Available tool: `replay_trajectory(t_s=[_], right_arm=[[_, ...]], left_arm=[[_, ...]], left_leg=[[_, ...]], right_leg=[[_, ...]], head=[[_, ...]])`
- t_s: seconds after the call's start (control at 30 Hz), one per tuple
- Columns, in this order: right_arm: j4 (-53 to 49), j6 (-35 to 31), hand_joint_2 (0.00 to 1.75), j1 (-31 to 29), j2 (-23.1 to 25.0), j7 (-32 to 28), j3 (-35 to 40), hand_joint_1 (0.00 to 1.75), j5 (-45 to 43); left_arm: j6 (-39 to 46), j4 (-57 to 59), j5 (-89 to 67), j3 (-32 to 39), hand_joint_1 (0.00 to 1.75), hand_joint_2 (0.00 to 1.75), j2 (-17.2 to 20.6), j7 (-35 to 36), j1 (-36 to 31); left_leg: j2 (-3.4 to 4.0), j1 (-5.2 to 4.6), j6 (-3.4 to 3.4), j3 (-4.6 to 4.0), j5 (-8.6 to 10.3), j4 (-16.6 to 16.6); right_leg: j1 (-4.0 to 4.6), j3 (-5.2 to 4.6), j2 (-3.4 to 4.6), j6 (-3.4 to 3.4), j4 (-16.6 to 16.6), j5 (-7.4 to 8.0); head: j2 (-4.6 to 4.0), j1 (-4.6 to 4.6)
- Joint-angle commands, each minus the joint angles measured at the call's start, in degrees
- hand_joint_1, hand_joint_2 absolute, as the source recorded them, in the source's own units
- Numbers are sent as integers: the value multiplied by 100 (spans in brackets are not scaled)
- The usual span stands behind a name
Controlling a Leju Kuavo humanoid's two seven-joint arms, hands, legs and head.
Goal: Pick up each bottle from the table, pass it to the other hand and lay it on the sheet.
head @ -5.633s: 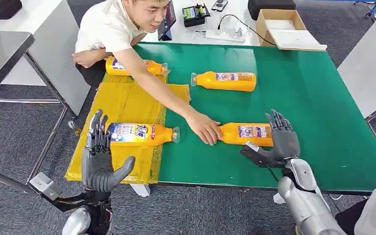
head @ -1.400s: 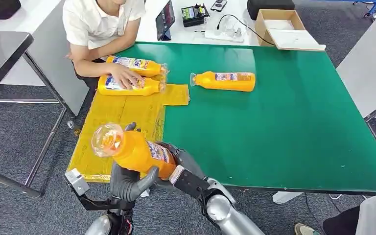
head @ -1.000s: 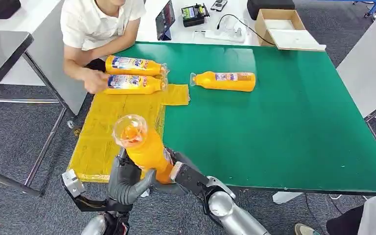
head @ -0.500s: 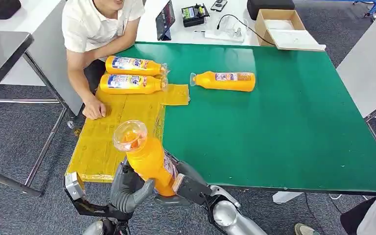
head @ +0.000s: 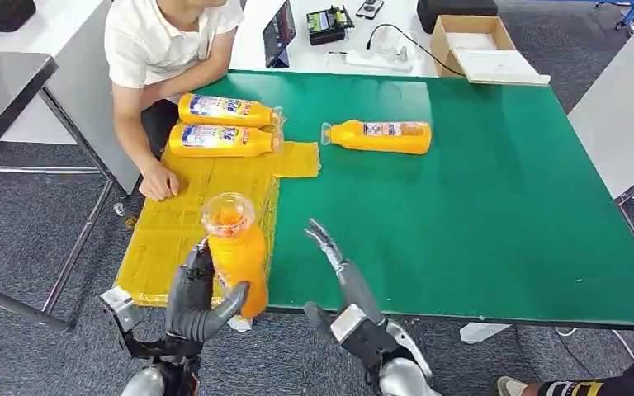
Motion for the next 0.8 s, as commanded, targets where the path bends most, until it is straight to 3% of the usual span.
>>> replay_trajectory(t_s=[0.03, 0.23, 0.33, 0.43, 0.6, 0.8], right_arm=[[-1658, -1181, 0, 1037, -164, -381, -1289, 0, 328], [-1699, -1876, 0, 1123, -16, -563, -1677, 0, 403], [-1445, -1887, 0, 1100, 162, -668, -1745, 0, 179], [-1094, -1707, 0, 916, 257, -697, -1623, 0, -2], [-561, -1569, 0, 604, 245, -817, -1418, 0, -79], [-210, -1627, 0, 564, 248, -865, -1666, 0, -274]], left_arm=[[877, 1288, -1384, 1101, 175, 175, -69, 297, -645], [1436, 1997, -2946, 929, 175, 175, 245, 715, -1077], [1762, 2736, -4715, 803, 175, 175, 513, 1329, -1588], [1379, 3883, -5509, 723, 175, 175, 628, 1778, -2431], [1207, 6044, -6418, 289, 175, 175, 592, 2035, -3799], [863, 6871, -6684, 18, 175, 175, 427, 1837, -4012]], left_leg=[[-22, -10, 15, 26, -1, -12], [-9, -7, 10, 18, 2, -11], [-14, -7, 11, 33, 5, -19], [-5, -3, 7, 27, 6, -16], [-22, 1, 4, 24, 21, -14], [-4, -2, 3, 22, 19, -10]], right_leg=[[-4, 33, -37, -11, -4, -14], [-3, 21, -21, -8, -5, -5], [-2, 38, -30, -14, -10, -6], [2, 30, -19, -14, -9, -1], [5, 32, -34, -13, -7, 4], [0, 25, -8, -19, 1, 13]], head=[[0, 0], [0, 0], [0, 2], [0, 4], [0, 4], [0, 0]])
